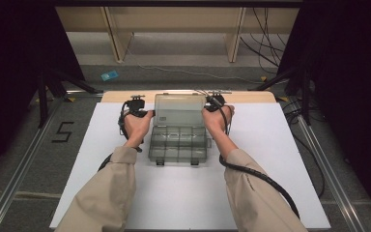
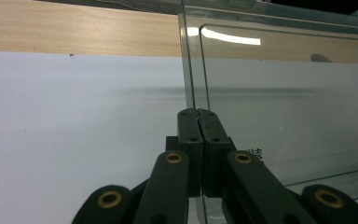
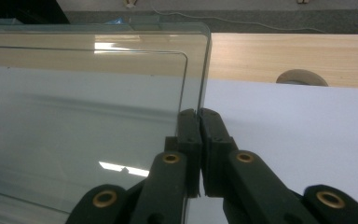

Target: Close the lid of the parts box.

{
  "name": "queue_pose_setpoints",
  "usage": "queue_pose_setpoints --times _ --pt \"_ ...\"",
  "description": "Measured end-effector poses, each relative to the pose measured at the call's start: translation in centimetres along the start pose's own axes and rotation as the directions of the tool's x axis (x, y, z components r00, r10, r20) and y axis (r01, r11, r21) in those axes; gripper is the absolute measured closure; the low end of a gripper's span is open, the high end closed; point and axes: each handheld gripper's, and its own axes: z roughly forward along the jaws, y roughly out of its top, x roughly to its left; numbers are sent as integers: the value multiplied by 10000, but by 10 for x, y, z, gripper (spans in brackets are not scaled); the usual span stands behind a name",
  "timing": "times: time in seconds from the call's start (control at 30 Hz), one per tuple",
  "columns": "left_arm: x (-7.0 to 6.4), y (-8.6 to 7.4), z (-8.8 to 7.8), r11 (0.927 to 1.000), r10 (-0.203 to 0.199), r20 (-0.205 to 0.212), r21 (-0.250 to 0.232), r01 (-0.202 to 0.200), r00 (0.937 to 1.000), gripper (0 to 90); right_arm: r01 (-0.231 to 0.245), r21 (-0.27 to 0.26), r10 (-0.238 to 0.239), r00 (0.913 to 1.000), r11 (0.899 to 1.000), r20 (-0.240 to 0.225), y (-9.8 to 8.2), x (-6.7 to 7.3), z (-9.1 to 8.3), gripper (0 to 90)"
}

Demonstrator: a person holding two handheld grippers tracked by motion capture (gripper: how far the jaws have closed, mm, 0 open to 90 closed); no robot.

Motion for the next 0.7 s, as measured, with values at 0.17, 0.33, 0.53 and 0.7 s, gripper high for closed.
queue_pose_setpoints --times 0.17,0.33,0.53,0.7 --pt "-1 0 0 9999 143 24 38 -144 9999 880 373 -154 -371 9993 9992 101 -3 -1 -2 889" --pt "-2 3 1 9983 562 96 -145 -561 9984 849 -8 -368 12 10000 9993 91 -4 1 -4 890" --pt "-2 15 -1 9960 722 -91 -522 -725 9974 757 -48 -587 56 9999 9983 148 -4 6 -9 891" --pt "-1 28 -3 9953 772 -234 -565 -785 9967 750 290 -803 -284 9996 9963 88 -4 6 -13 892"
